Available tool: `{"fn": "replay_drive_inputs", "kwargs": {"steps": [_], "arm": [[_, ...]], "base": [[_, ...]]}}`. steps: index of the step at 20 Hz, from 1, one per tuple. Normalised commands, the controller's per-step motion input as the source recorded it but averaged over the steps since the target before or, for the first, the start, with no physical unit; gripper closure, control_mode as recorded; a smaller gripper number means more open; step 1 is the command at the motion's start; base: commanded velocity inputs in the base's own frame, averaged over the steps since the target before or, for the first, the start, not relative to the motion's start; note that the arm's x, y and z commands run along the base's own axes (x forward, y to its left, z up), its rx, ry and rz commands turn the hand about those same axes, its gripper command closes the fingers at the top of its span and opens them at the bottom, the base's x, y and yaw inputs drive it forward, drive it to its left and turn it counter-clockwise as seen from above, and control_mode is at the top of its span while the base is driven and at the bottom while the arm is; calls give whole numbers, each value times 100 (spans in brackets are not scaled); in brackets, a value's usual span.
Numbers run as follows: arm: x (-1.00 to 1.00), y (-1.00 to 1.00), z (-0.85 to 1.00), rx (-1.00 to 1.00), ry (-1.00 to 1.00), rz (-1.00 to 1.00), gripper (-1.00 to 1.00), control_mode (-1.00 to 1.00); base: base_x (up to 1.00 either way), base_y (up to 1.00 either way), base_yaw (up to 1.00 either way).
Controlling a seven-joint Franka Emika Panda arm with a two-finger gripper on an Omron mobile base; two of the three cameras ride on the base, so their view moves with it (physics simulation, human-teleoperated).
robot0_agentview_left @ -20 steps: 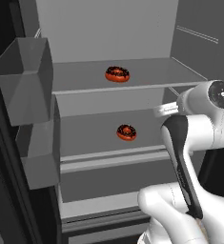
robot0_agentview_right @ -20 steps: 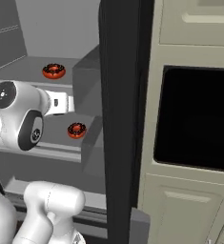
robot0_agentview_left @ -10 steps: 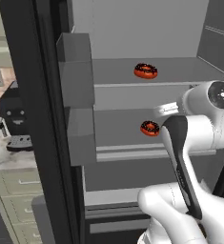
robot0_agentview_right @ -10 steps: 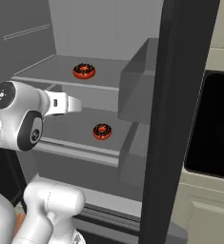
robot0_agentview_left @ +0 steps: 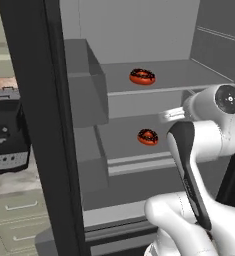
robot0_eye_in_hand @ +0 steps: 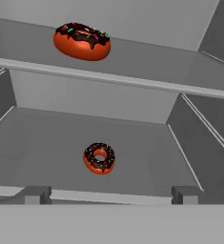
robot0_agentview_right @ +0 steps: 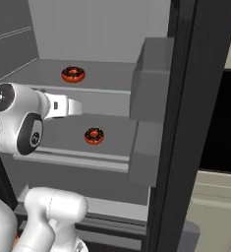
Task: Take the donuts from the fridge and place them on the empty tray on the dining counter.
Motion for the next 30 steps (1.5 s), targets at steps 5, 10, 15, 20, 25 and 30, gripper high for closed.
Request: {"fn": "replay_drive_inputs", "kwargs": {"steps": [5,10,15,20,25,30], "arm": [[0,0,0,0,0,0,-100,100],[0,0,0,0,0,0,-100,100],[69,-2,-54,42,9,-3,-100,-100],[64,0,-68,15,18,0,-100,-100],[56,0,-34,0,14,-7,-100,-100],[54,-7,-28,0,14,-5,-100,-100]], "base": [[60,0,-22],[70,0,-12],[0,0,0],[0,0,0],[0,0,0],[0,0,0]]}}
